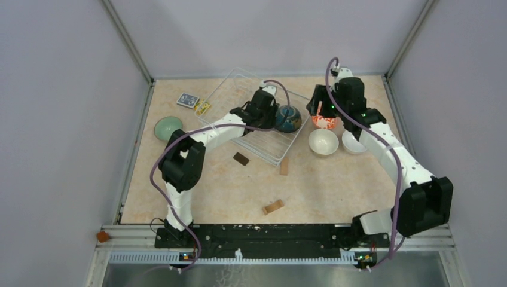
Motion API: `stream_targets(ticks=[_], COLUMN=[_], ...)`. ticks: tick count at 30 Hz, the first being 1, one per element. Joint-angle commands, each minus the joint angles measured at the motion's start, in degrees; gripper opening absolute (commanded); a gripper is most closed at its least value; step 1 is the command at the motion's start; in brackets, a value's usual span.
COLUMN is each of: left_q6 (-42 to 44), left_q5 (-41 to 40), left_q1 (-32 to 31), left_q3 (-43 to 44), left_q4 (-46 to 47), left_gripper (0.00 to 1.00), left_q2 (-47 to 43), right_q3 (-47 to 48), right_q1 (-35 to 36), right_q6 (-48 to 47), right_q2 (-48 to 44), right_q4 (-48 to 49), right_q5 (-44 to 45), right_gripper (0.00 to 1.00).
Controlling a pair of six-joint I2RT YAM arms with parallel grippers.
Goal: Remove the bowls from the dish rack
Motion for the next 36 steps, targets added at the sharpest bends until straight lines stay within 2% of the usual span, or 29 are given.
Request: stream_targets(ticks=[1, 4, 10, 16, 20, 27, 30, 36], left_q6=[0.7, -0.3, -1.8, -4.4, -4.9, -5.6, -6.0, -5.8], left_q5=[-2.0, -1.9, 0.1, 2.8, 5.8, 5.9, 6.3, 6.3], left_q1=[0.1, 0.1, 0.2, 1.1, 1.3, 1.6, 1.6, 1.8], left_q3=[-2.9, -3.3, -5.7, -6.2, -3.4, 5.2, 6.6, 7.7], left_q4=[-1.0, -1.4, 2.9, 6.1, 9.0, 7.4, 7.9, 7.5], left_gripper=[0.58, 0.58, 0.58, 0.62, 0.71, 0.82, 0.83, 0.75], left_q2=[-2.8, -3.1, -6.5, -7.6, -5.7, 1.2, 3.2, 6.2], right_q3=[6.9, 11.1, 14.0, 16.7, 13.1, 8.1, 6.3, 1.2], right_q1=[2.7, 4.2, 4.4, 4.4, 4.3, 4.4, 4.4, 4.3], right_q6=[-3.4, -4.6, -4.0, -4.1, -2.4, -2.1, -1.6, 0.1], right_q2=[6.2, 11.2, 16.9, 20.9, 17.6, 13.0, 11.5, 7.3], right_q4=[0.8, -1.2, -0.5, -1.5, 2.4, 7.6, 9.1, 13.7], right_q5=[-5.3, -5.4, -5.8, -6.3, -4.4, -3.3, -2.1, -0.6], right_gripper=[0.67, 0.66, 0.51, 0.5, 0.51, 0.53, 0.53, 0.53])
